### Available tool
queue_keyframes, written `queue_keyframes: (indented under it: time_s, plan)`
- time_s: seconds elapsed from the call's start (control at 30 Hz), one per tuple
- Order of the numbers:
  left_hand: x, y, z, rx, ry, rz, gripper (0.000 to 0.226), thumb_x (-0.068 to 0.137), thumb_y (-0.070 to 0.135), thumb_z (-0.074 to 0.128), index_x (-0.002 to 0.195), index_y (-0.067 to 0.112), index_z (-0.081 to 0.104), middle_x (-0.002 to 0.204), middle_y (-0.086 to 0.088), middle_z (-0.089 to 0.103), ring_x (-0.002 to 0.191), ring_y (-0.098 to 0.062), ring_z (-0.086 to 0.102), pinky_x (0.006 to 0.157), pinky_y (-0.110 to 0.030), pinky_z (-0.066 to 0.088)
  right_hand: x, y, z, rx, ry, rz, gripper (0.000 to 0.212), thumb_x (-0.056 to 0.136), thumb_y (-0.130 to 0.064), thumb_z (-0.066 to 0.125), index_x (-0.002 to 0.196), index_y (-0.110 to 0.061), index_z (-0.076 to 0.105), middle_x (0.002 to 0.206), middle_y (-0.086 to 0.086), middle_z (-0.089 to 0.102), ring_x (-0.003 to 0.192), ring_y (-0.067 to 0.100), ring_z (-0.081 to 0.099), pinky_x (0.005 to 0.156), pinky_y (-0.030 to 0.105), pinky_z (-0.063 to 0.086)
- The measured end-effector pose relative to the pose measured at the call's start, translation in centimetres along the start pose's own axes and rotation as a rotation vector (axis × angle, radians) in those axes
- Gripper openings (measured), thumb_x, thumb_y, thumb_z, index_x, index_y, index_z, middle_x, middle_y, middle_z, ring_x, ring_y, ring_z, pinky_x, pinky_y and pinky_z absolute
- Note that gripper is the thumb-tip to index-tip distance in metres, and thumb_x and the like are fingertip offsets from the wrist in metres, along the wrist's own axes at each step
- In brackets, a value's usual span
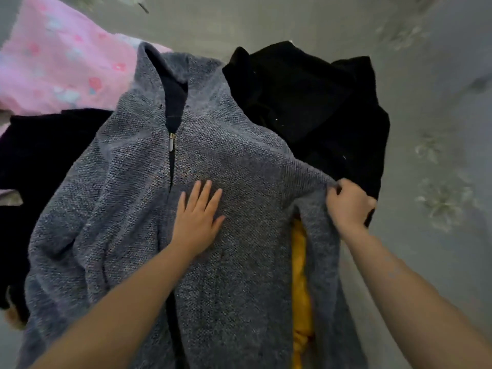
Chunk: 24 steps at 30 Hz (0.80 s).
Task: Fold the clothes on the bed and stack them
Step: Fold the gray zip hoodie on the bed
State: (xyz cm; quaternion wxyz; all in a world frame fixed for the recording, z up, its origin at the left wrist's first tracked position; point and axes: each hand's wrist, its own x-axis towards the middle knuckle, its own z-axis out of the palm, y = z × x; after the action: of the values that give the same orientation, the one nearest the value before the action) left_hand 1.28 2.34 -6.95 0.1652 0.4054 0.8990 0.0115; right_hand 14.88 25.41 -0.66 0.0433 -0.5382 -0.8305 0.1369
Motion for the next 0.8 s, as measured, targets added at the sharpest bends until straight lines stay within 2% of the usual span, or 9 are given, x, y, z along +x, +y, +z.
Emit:
queue_keyframes:
  time_s: [0.17,0.27,0.33,0.4,0.5,0.6,0.67,0.73,0.8]
  plan:
    - [3.1,2.8,-1.2,0.015,0.014,0.025,0.065,0.093,0.053,0.028,0.147,0.028,0.001,0.155,-0.004,-0.01,0.141,-0.024,-0.013,0.113,-0.045,-0.004,7.4,-0.4,-2.6,-0.154,0.126,-0.073,0.019,0.091,-0.016,0.047,0.083,-0.005,0.059,0.088,0.016,0.063,0.09,0.035,0.054,0.086,0.039,0.028]
    - [4.3,3.6,-0.6,0.022,-0.178,0.013,0.068,0.092,0.057,0.029,0.146,0.029,-0.002,0.155,-0.002,-0.013,0.141,-0.024,-0.014,0.113,-0.047,0.0,7.3,0.0,-0.7,-0.34,-0.013,-0.018,0.019,0.09,-0.016,0.047,0.104,-0.009,0.059,0.106,0.014,0.06,0.102,0.033,0.051,0.091,0.04,0.03]
    - [4.3,3.5,0.1,0.105,-0.4,0.027,0.07,0.091,0.059,0.029,0.146,0.029,-0.004,0.154,-0.002,-0.016,0.141,-0.024,-0.015,0.113,-0.048,0.001,5.6,0.6,1.6,-0.462,-0.186,-0.033,0.039,0.09,-0.02,0.048,0.128,-0.011,0.044,0.126,0.015,0.049,0.117,0.032,0.042,0.099,0.045,0.027]
    - [4.0,3.2,0.8,0.171,-0.534,0.054,0.072,0.091,0.059,0.028,0.146,0.029,-0.006,0.154,-0.002,-0.017,0.141,-0.024,-0.015,0.113,-0.048,-0.002,3.4,1.2,4.0,-0.557,-0.377,-0.122,0.059,0.094,-0.029,0.041,0.144,-0.01,0.015,0.146,0.018,0.024,0.133,0.033,0.024,0.108,0.051,0.017]
    - [3.8,2.9,1.0,0.178,-0.575,0.068,0.072,0.092,0.057,0.032,0.146,0.028,-0.004,0.155,-0.002,-0.013,0.142,-0.023,-0.012,0.113,-0.048,-0.003,0.7,2.3,6.4,-0.664,-0.549,-0.189,0.058,0.098,-0.027,0.021,0.146,-0.009,-0.008,0.153,0.016,-0.011,0.141,0.033,-0.007,0.11,0.056,0.0]
    - [3.5,2.6,0.0,0.112,-0.619,0.116,0.067,0.093,0.051,0.036,0.147,0.027,0.004,0.156,-0.001,-0.004,0.142,-0.023,-0.004,0.113,-0.048,0.001,0.2,2.2,6.2,-0.692,-0.588,-0.156,0.057,0.098,-0.024,0.018,0.145,-0.009,-0.011,0.153,0.016,-0.016,0.141,0.032,-0.013,0.109,0.058,-0.004]
    - [2.6,1.8,-1.4,0.019,-0.511,0.151,0.057,0.095,0.042,0.037,0.146,0.023,0.017,0.154,-0.001,0.015,0.141,-0.02,0.013,0.113,-0.044,0.012,0.8,1.3,5.3,-0.687,-0.586,-0.138,0.058,0.098,-0.023,0.023,0.146,-0.01,-0.007,0.153,0.014,-0.013,0.141,0.031,-0.011,0.109,0.059,-0.004]
    - [1.2,0.6,-2.8,-0.107,-0.238,0.182,0.047,0.095,0.028,0.042,0.139,0.015,0.035,0.144,-0.005,0.037,0.132,-0.021,0.034,0.109,-0.037,0.026,0.8,-0.1,4.4,-0.594,-0.487,-0.173,0.062,0.096,-0.025,0.033,0.147,-0.009,0.001,0.155,0.013,-0.003,0.142,0.03,-0.004,0.11,0.058,0.0]
    - [-0.5,-0.9,-4.0,-0.208,0.057,0.167,0.038,0.089,0.011,0.054,0.125,0.002,0.052,0.128,-0.017,0.054,0.119,-0.031,0.051,0.101,-0.041,0.038,-0.4,-2.2,4.1,-0.444,-0.335,-0.314,0.063,0.093,-0.023,0.042,0.145,-0.007,0.01,0.154,0.013,0.008,0.142,0.028,0.006,0.111,0.055,0.002]
